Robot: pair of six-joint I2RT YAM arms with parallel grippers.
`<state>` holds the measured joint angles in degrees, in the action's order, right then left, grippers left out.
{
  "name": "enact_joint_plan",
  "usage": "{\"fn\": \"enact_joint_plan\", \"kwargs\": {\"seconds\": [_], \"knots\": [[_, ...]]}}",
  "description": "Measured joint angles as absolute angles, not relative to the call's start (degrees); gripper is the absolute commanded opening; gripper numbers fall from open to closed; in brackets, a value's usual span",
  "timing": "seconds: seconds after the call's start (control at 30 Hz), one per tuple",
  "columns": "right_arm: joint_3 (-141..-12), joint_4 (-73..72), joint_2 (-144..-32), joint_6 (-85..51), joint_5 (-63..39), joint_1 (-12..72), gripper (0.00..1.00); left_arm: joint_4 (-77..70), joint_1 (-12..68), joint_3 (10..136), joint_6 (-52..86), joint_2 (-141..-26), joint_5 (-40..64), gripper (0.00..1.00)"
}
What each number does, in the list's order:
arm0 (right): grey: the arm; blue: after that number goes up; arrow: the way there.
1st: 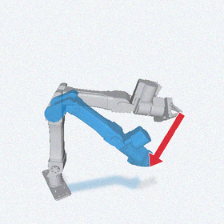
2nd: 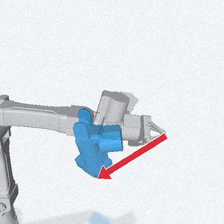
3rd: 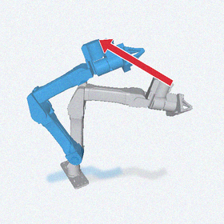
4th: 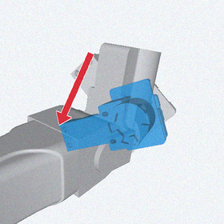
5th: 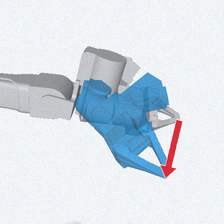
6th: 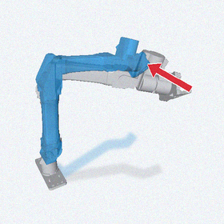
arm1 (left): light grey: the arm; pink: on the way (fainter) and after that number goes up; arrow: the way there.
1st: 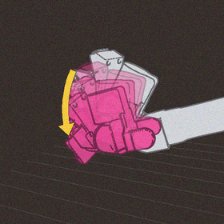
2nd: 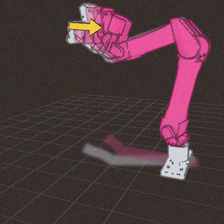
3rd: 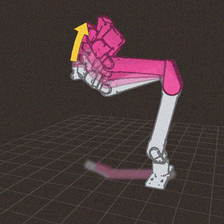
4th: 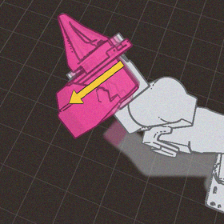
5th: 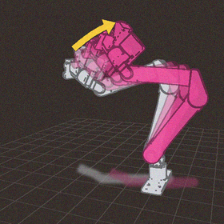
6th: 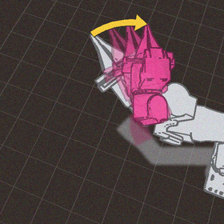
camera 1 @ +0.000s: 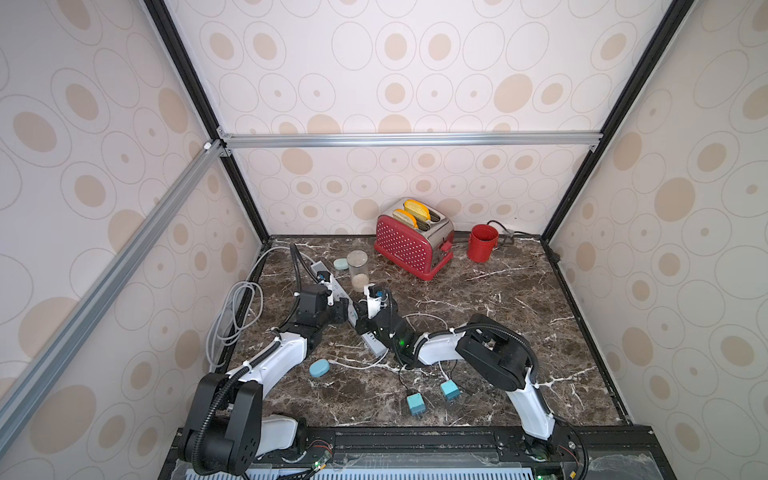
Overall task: Charge the bluetooth headset
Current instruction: Insert the plug into the socket.
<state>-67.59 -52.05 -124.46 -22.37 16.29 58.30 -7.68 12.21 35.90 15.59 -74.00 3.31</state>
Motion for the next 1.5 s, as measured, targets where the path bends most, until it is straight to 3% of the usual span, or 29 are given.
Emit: {"fn": "enact_joint_plan", "kwargs": {"seconds": [0.73,1.5], "knots": [[-62.37,-67.90,-128.27,-29.76,15.11,57.23,0.00,-7.64,12.05,36.03,15.68,-74.65,3.33,0.66],[-61.04,-69.69,-127.90,-24.14,16.25,57.91,0.01,-6.02,11.99,39.42,16.71,-76.93,3.53,0.66]]}}
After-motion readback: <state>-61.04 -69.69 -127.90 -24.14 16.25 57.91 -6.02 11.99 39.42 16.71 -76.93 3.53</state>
